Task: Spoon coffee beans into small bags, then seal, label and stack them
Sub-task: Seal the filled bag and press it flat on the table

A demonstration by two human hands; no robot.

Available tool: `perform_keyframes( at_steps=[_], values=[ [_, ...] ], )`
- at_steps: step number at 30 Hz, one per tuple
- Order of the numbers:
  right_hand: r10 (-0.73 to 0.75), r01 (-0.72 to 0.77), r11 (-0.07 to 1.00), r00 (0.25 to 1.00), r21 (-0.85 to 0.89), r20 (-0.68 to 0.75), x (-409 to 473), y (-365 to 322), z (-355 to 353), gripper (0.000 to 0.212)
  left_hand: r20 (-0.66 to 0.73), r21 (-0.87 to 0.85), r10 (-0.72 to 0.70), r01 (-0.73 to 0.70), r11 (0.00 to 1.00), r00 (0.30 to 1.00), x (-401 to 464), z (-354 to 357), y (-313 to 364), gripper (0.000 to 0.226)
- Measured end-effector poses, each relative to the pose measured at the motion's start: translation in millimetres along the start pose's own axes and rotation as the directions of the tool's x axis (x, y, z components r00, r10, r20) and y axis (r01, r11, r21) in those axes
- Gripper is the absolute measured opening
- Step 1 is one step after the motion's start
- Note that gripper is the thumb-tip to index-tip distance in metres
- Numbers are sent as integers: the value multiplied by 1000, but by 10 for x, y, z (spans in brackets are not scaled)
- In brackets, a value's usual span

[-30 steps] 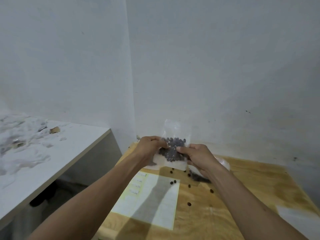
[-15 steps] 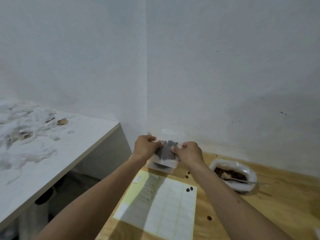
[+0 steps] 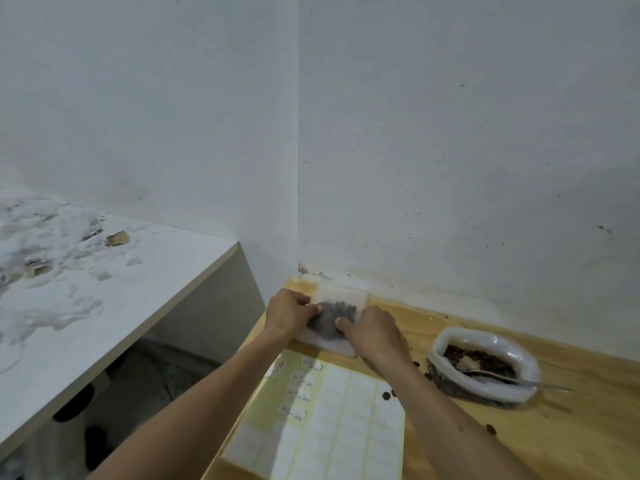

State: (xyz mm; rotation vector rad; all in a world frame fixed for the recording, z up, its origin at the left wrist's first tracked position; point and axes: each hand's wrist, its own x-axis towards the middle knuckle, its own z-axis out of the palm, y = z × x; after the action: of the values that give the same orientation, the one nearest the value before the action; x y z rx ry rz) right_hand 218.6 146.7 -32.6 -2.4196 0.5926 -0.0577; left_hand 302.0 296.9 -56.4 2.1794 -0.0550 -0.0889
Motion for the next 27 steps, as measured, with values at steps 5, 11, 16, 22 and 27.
perform_keyframes(
  at_steps=[5, 11, 16, 22, 27],
  values=[
    [-16, 16, 1000, 1000, 16, 15, -10, 7, -48, 47, 25, 16, 9, -9, 1000, 1000, 18, 16, 5, 25],
    [-143, 143, 989, 990, -33, -4, -192, 30, -335, 37, -52, 175, 123, -112, 978, 991, -273, -41, 229, 52],
    [-266, 252, 959, 957, -129, -113, -434, 143, -853, 50, -159, 197, 312, -279, 940, 937, -610, 30, 531, 42],
    [-174, 132, 965, 968, -228, -179, -816, 614, -1642, 56, -71, 158, 516, -501, 851, 854, -1108, 449, 1102, 34],
    [-17, -40, 973, 970, -229, -241, -1163, 1238, -2180, 55, 58, 77, 652, -654, 752, 756, -1613, 946, 1561, 34]
  ],
)
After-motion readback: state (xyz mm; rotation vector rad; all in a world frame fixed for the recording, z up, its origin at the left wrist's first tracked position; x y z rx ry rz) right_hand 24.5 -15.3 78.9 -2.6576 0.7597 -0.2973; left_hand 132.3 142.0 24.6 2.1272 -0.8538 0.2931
